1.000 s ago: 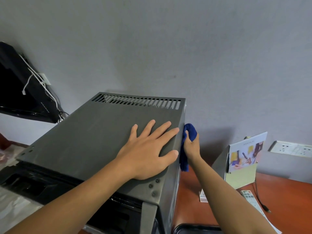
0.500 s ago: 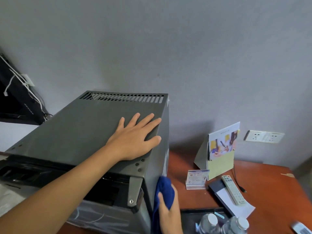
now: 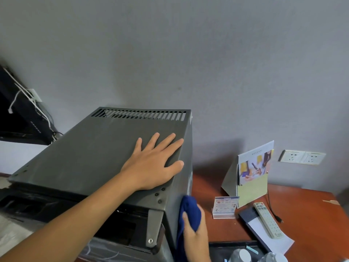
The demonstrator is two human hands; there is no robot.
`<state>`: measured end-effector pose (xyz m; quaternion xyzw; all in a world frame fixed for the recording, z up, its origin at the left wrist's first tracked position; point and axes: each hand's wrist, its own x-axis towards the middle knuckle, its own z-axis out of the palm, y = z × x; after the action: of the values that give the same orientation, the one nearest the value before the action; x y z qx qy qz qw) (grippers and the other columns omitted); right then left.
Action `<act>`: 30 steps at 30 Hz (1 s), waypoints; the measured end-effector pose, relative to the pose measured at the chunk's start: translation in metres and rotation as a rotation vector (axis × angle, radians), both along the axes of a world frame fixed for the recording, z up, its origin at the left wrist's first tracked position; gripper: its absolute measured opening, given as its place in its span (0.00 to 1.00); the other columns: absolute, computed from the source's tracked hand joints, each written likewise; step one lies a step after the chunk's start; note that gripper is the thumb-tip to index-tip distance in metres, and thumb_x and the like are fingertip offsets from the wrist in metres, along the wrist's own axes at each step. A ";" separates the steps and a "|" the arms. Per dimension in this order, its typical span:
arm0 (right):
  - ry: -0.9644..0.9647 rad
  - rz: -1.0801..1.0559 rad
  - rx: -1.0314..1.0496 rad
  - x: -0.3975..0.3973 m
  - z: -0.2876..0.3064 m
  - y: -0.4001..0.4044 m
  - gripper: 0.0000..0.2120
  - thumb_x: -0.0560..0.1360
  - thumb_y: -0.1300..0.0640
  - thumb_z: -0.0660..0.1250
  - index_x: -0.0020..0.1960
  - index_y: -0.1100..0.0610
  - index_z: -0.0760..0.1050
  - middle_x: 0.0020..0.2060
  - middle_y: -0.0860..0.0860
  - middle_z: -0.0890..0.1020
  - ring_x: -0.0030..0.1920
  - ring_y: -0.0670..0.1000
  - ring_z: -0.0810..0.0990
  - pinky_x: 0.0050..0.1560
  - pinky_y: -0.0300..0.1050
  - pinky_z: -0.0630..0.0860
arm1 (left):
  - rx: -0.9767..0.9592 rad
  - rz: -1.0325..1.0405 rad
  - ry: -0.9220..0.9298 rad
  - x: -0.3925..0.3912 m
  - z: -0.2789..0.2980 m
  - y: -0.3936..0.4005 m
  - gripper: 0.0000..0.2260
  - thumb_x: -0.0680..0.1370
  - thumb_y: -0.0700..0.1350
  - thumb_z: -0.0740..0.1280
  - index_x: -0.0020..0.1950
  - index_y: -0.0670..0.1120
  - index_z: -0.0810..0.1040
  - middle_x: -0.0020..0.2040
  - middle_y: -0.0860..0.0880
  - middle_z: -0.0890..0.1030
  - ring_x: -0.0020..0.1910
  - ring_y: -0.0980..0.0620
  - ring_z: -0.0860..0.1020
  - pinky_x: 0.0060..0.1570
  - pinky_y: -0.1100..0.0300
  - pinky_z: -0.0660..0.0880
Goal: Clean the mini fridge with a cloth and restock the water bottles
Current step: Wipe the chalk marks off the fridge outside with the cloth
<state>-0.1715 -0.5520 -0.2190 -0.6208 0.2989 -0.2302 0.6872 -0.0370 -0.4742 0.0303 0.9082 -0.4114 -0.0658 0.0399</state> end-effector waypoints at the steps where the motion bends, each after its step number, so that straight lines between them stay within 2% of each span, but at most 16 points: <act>1: -0.062 0.033 0.006 0.013 0.012 -0.011 0.31 0.71 0.32 0.72 0.69 0.45 0.74 0.62 0.41 0.80 0.63 0.41 0.78 0.65 0.49 0.74 | 0.001 0.000 -0.004 0.000 0.000 0.000 0.30 0.81 0.67 0.49 0.80 0.68 0.40 0.81 0.65 0.39 0.82 0.53 0.36 0.78 0.37 0.38; 3: -0.068 0.029 -0.008 0.047 0.019 -0.039 0.19 0.79 0.46 0.70 0.69 0.44 0.73 0.61 0.37 0.79 0.62 0.38 0.77 0.65 0.48 0.74 | 0.003 0.002 -0.009 0.000 0.000 0.000 0.30 0.81 0.67 0.50 0.80 0.68 0.40 0.81 0.65 0.38 0.82 0.53 0.36 0.78 0.37 0.38; 4: -0.051 0.019 -0.020 0.068 0.023 -0.052 0.17 0.80 0.47 0.69 0.68 0.44 0.73 0.60 0.37 0.79 0.61 0.39 0.78 0.65 0.48 0.74 | 0.003 0.004 -0.010 0.000 0.000 0.000 0.30 0.81 0.67 0.50 0.80 0.68 0.40 0.81 0.65 0.38 0.82 0.53 0.36 0.78 0.37 0.38; 7: 0.033 -0.025 -0.047 0.128 0.025 -0.093 0.18 0.79 0.41 0.66 0.67 0.44 0.71 0.60 0.43 0.80 0.61 0.48 0.79 0.65 0.55 0.75 | -0.002 0.004 -0.007 0.000 0.001 -0.002 0.29 0.81 0.66 0.50 0.80 0.68 0.41 0.81 0.66 0.38 0.81 0.54 0.35 0.78 0.37 0.37; 10: 0.137 -0.027 -0.025 0.182 0.005 -0.137 0.25 0.75 0.32 0.63 0.65 0.45 0.73 0.57 0.50 0.83 0.57 0.55 0.82 0.61 0.63 0.78 | -0.005 -0.001 -0.001 0.001 0.002 -0.003 0.29 0.81 0.67 0.50 0.80 0.69 0.41 0.81 0.66 0.38 0.81 0.55 0.35 0.78 0.37 0.37; 13: 0.174 -0.021 0.030 0.211 0.001 -0.152 0.26 0.75 0.33 0.63 0.67 0.47 0.72 0.57 0.50 0.83 0.56 0.56 0.81 0.62 0.62 0.78 | -0.010 0.006 -0.001 0.004 0.001 -0.002 0.29 0.81 0.66 0.51 0.79 0.70 0.41 0.81 0.67 0.38 0.81 0.55 0.35 0.78 0.37 0.36; 17: 0.171 -0.009 0.034 0.201 0.014 -0.139 0.26 0.75 0.34 0.62 0.67 0.46 0.71 0.57 0.50 0.82 0.57 0.56 0.81 0.62 0.60 0.77 | -0.013 0.010 0.001 0.007 0.001 -0.002 0.29 0.81 0.66 0.51 0.79 0.69 0.42 0.81 0.67 0.39 0.81 0.55 0.36 0.78 0.37 0.37; 22: 0.123 -0.047 0.021 0.138 0.026 -0.086 0.23 0.77 0.37 0.64 0.69 0.44 0.70 0.62 0.46 0.80 0.62 0.53 0.79 0.66 0.57 0.74 | -0.010 0.022 0.011 0.008 0.000 0.000 0.29 0.81 0.66 0.51 0.79 0.70 0.43 0.81 0.67 0.40 0.81 0.55 0.37 0.78 0.38 0.38; 26: 0.033 -0.039 0.043 0.063 0.032 -0.027 0.14 0.80 0.44 0.66 0.66 0.39 0.72 0.61 0.41 0.79 0.62 0.46 0.78 0.65 0.52 0.73 | -0.003 0.029 0.006 0.007 0.001 0.000 0.29 0.81 0.66 0.51 0.80 0.69 0.43 0.81 0.67 0.41 0.82 0.55 0.38 0.78 0.37 0.39; 28: 0.049 -0.057 0.073 0.028 0.033 0.004 0.16 0.78 0.44 0.69 0.65 0.36 0.73 0.61 0.38 0.79 0.64 0.44 0.77 0.67 0.52 0.72 | 0.001 0.033 0.002 0.006 0.000 0.001 0.29 0.81 0.65 0.51 0.80 0.69 0.43 0.81 0.67 0.41 0.82 0.55 0.39 0.79 0.38 0.39; 30: 0.036 -0.103 0.099 0.000 0.037 0.029 0.26 0.71 0.39 0.71 0.68 0.41 0.73 0.64 0.41 0.79 0.67 0.43 0.76 0.71 0.52 0.70 | 0.006 0.037 -0.004 0.005 0.001 0.003 0.28 0.82 0.65 0.51 0.80 0.70 0.42 0.81 0.67 0.41 0.82 0.54 0.39 0.79 0.38 0.40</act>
<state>-0.1711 -0.5229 -0.1823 -0.5741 0.3538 -0.2389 0.6988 -0.0316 -0.4716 0.0308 0.9160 -0.3943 -0.0644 0.0376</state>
